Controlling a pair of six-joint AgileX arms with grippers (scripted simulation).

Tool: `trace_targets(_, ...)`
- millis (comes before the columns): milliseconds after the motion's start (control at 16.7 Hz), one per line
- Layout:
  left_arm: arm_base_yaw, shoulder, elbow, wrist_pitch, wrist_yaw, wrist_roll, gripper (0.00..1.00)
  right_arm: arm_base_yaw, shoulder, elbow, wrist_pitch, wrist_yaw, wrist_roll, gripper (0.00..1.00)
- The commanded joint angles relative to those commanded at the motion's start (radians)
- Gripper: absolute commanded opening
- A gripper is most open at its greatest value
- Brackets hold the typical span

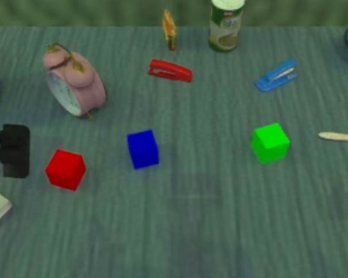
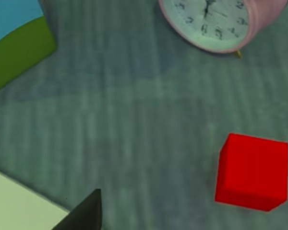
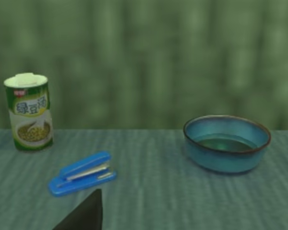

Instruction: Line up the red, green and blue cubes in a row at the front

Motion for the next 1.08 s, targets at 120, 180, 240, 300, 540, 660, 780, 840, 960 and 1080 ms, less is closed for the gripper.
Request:
trace_targets(120, -0.023, 0.207, 0.139, -0.108, -0.001, 0.008, 1.00, 0.000, 0.000, 0.000, 0.000, 0.000, 0.000, 1.00)
trace_targets(180, -0.035, 0.304, 0.206, -0.160, -0.001, 0.011, 1.00, 0.000, 0.000, 0.000, 0.000, 0.000, 0.000, 1.00)
trace_targets(240, -0.046, 0.396, 0.272, -0.211, -0.001, 0.015, 1.00, 0.000, 0.000, 0.000, 0.000, 0.000, 0.000, 1.00)
trace_targets(300, -0.056, 0.483, 0.336, -0.261, -0.001, 0.018, 1.00, 0.000, 0.000, 0.000, 0.000, 0.000, 0.000, 1.00)
trace_targets(540, -0.093, 0.791, 0.562, -0.428, 0.000, 0.029, 1.00, 0.000, 0.000, 0.000, 0.000, 0.000, 0.000, 1.00)
trace_targets(660, -0.108, 0.911, 0.651, -0.490, 0.001, 0.033, 1.00, 0.000, 0.000, 0.000, 0.000, 0.000, 0.000, 1.00)
trace_targets(780, -0.118, 0.994, 0.719, -0.534, 0.001, 0.036, 1.00, 0.000, 0.000, 0.000, 0.000, 0.000, 0.000, 1.00)
trace_targets(840, -0.122, 1.021, 0.742, -0.549, 0.001, 0.037, 1.00, 0.000, 0.000, 0.000, 0.000, 0.000, 0.000, 1.00)
trace_targets(960, -0.126, 1.051, 0.766, -0.564, 0.002, 0.038, 1.00, 0.000, 0.000, 0.000, 0.000, 0.000, 0.000, 1.00)
trace_targets(1080, -0.126, 1.051, 0.766, -0.564, 0.002, 0.038, 1.00, 0.000, 0.000, 0.000, 0.000, 0.000, 0.000, 1.00)
